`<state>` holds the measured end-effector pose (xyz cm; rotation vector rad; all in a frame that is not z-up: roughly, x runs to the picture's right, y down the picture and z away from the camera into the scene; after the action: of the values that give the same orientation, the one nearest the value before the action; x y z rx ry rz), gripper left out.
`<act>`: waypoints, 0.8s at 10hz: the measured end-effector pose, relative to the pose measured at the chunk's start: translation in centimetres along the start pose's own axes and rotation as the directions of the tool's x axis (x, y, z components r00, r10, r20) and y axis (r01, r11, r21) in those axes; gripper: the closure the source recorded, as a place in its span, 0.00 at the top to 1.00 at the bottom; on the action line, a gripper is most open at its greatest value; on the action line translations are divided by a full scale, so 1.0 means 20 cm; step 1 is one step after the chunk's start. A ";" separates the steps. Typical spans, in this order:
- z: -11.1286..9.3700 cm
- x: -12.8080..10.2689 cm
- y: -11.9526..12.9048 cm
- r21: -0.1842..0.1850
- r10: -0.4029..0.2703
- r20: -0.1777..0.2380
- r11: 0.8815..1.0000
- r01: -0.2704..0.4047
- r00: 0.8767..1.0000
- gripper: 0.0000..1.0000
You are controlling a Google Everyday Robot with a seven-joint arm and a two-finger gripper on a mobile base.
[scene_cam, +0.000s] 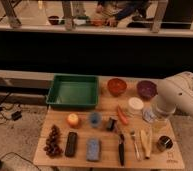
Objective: Wipe red bowl with brush
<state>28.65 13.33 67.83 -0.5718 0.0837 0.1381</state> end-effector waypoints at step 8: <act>0.03 -0.30 0.18 -0.023 -0.028 -0.004 0.999 0.027 1.000 0.80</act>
<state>22.10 16.00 67.12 -0.5961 0.0786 0.1112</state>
